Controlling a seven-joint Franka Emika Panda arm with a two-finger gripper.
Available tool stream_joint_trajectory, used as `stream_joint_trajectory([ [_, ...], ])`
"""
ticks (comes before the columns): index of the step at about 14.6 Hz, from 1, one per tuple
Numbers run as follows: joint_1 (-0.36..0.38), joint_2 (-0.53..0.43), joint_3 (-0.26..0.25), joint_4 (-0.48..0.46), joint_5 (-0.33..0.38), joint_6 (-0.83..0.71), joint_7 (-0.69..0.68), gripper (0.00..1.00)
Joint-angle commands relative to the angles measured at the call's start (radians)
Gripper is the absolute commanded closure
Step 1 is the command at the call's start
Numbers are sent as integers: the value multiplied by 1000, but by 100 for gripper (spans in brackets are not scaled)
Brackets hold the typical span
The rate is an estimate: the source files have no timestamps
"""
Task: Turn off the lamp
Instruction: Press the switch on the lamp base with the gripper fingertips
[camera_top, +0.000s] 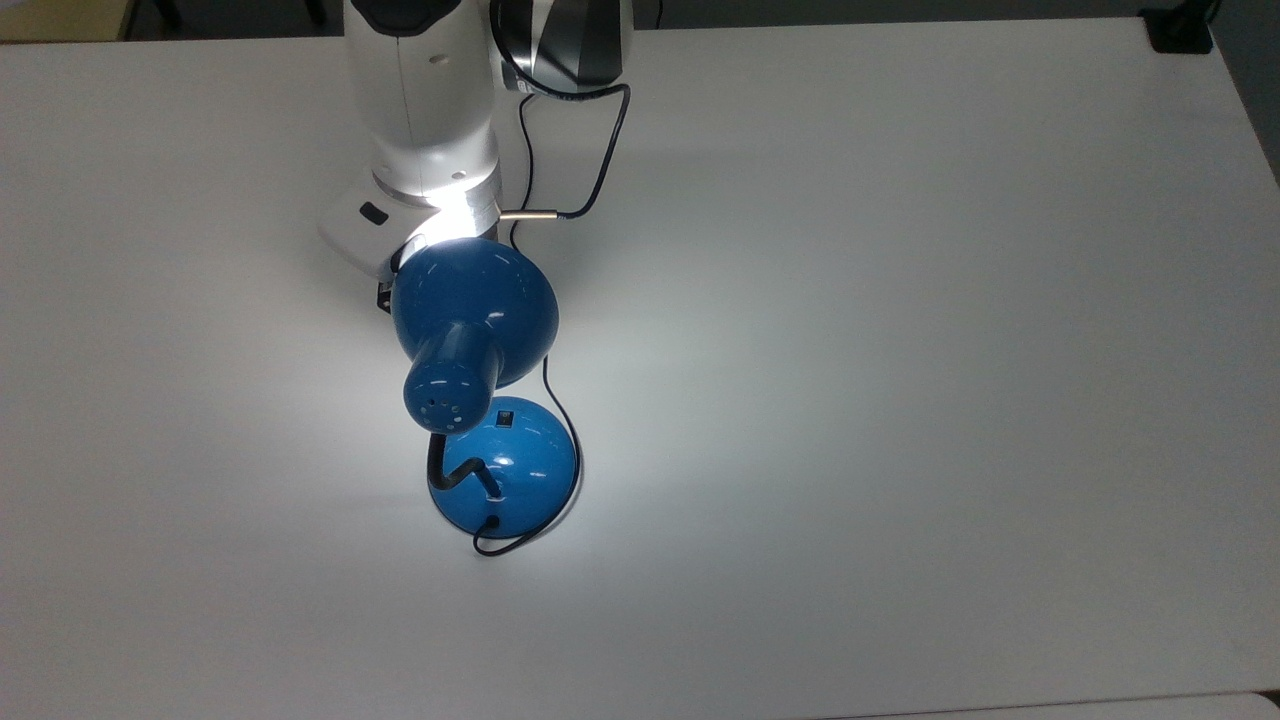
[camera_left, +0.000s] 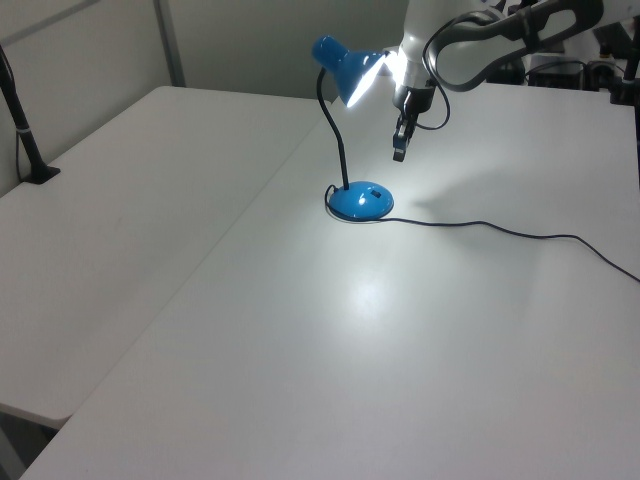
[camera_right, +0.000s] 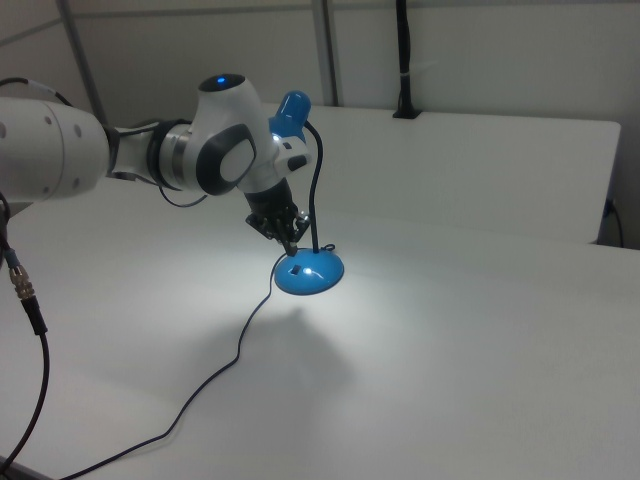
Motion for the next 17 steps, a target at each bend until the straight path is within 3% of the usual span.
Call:
stream_joint_trajectory([
  [1,-4,6,5,-70,24,147,-32,100],
  [9,10,84,13,-95,21,282,-29,100],
  [17,19,112,13,-85,11,290,-24,100],
])
